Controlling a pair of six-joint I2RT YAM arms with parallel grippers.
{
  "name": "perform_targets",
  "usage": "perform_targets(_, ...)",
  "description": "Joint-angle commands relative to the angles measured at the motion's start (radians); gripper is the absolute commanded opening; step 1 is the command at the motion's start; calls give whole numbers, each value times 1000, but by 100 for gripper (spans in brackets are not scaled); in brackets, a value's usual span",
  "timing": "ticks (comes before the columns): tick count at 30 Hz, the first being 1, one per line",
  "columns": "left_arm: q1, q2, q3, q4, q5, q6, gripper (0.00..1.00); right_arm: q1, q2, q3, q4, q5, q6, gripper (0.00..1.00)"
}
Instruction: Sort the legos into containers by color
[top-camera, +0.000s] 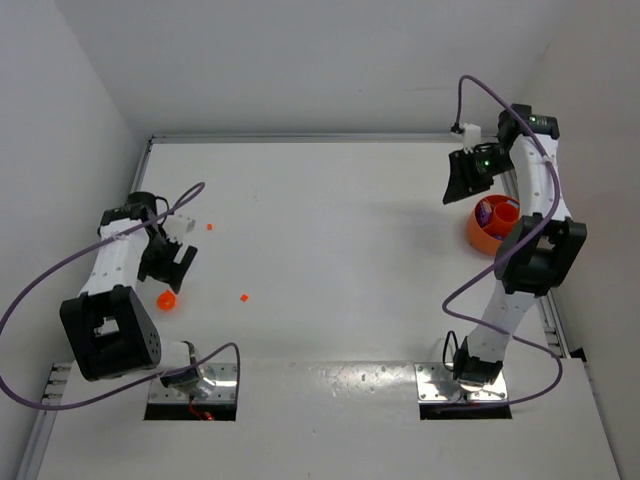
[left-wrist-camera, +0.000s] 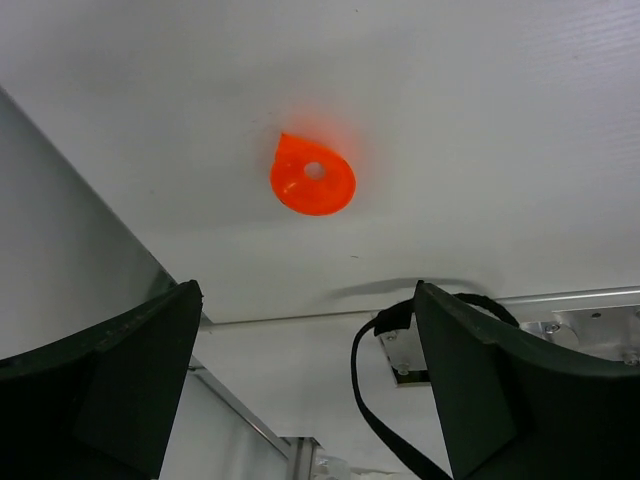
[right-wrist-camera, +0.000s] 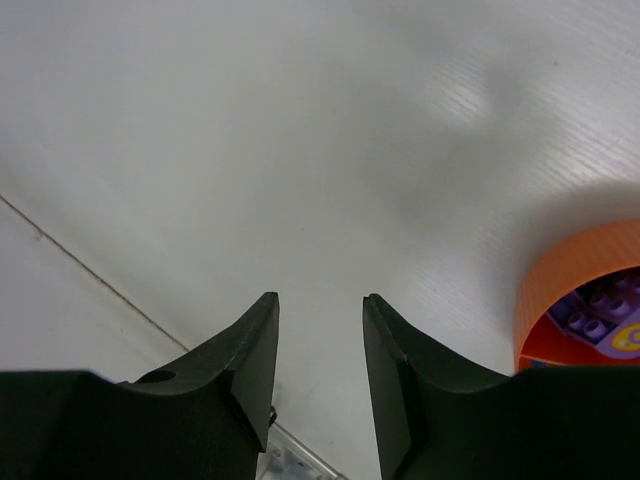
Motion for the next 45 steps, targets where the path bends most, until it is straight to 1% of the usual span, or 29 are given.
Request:
perform_targets(1, 19, -34, -64, 53, -24, 4, 93, 22, 39, 100, -79, 56, -66, 40)
perform_targets(2, 19, -44, -86, 69, -24, 4, 94, 32, 49, 100, -79, 69, -66, 40)
perform_targets(3, 33, -44, -127, 84, -15, 4, 92, 32, 49, 100, -79, 83, -66, 40)
perform_targets(5, 58, -44, -161, 124, 4, 4, 88, 45, 49, 85, -79, 108, -66, 40)
perform_targets(8, 146, -44, -196, 167, 57, 15, 77, 55, 23, 36, -79, 131, -66, 40)
perform_targets(9, 215, -44, -196, 167, 106, 15, 72, 65, 23, 11, -79, 143, -66, 40)
perform_targets(11, 287, -33, -186, 167, 160, 36, 67, 74, 0, 2, -70, 157, -66, 40)
perform_targets(12, 358, -15, -169, 167, 189, 36, 62, 83, 0, -10, -70, 168, -66, 40)
perform_targets(14, 422, 33, -132, 141, 267, 46, 59, 92, -10, -20, -70, 177, -66, 40)
perform_targets(15, 476, 54, -118, 127, 325, 56, 56, 104, -10, -20, -70, 177, -66, 40)
perform_targets(17, 519, 134, -86, 75, 384, 72, 53, 104, -10, -20, -70, 188, -66, 40)
perform_targets(18, 544, 165, -77, 55, 410, 104, 50, 114, -10, -29, -70, 197, -66, 40)
perform_targets(20, 574, 234, -66, 15, 480, 113, 50, 123, -10, -29, -61, 197, -66, 40)
perform_targets(21, 584, 255, -54, 0, 507, 150, 48, 123, -20, -29, -61, 197, -66, 40)
perform_targets(24, 598, 289, -43, 0, 531, 161, 48, 132, -20, -50, -61, 206, -66, 40)
perform_targets(30, 608, 343, -3, 30, 565, 161, 50, 152, -20, -50, -52, 224, -66, 40)
perform_targets(33, 608, 367, -3, 55, 600, 135, 50, 161, -29, -50, -52, 234, -57, 40)
perform_targets(37, 608, 407, -12, 90, 600, 124, 48, 161, -30, -50, -52, 234, -57, 40)
perform_targets(42, 608, 416, -21, 116, 610, 124, 47, 170, -30, -50, -42, 243, -57, 40)
perform_targets(45, 608, 441, -21, 126, 620, 124, 45, 170, -30, -50, -42, 243, -48, 40)
